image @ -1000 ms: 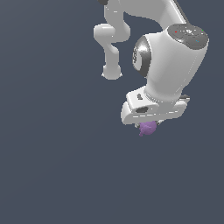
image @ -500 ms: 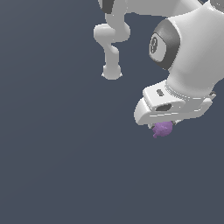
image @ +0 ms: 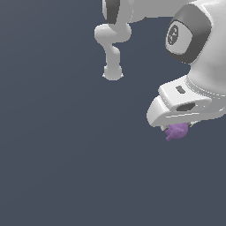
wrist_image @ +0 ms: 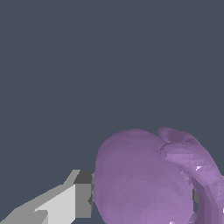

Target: Pick up the object and move it to a goal position.

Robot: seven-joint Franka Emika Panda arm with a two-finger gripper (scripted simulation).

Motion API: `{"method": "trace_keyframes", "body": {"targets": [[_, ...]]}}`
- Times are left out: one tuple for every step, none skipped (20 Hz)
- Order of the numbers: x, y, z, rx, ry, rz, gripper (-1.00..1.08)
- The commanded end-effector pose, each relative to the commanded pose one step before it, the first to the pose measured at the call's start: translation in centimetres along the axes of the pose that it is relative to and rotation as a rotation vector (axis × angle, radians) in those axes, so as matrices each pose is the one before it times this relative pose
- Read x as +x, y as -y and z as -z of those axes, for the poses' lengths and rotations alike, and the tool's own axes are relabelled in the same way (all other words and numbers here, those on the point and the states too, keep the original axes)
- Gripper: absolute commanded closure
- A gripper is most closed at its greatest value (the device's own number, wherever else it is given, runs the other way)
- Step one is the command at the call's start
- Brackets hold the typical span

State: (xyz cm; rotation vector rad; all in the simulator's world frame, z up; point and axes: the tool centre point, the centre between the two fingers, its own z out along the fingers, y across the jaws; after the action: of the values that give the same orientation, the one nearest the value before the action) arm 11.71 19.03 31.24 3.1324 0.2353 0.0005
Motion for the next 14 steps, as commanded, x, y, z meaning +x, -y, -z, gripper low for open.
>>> {"method": "trace_keyframes", "body": {"targets": [[0.41,0.392,0.497,-0.00008,0.00003,-0.00032,1.08],[0.146,0.137,0.166,0.0,0.0,0.0,1.08],[0.136,0.126,0.154,0.0,0.0,0.0,1.08],[0.122,0.112,0.137,0.0,0.0,0.0,1.08],[0.109,0.099,0.121,0.0,0.0,0.0,1.08],[0.097,0.087,0.107,0.0,0.0,0.0,1.08],[0.089,0.097,0.081,0.00046,0.00022,0.00047,1.08],[0.076,0.067,0.083,0.0,0.0,0.0,1.08],[0.067,0.058,0.072,0.0,0.0,0.0,1.08],[0.059,0.05,0.062,0.0,0.0,0.0,1.08],[0.051,0.043,0.054,0.0,0.0,0.0,1.08],[0.045,0.037,0.046,0.0,0.0,0.0,1.08],[0.038,0.031,0.039,0.0,0.0,0.0,1.08],[0.033,0.026,0.033,0.0,0.0,0.0,1.08]]}}
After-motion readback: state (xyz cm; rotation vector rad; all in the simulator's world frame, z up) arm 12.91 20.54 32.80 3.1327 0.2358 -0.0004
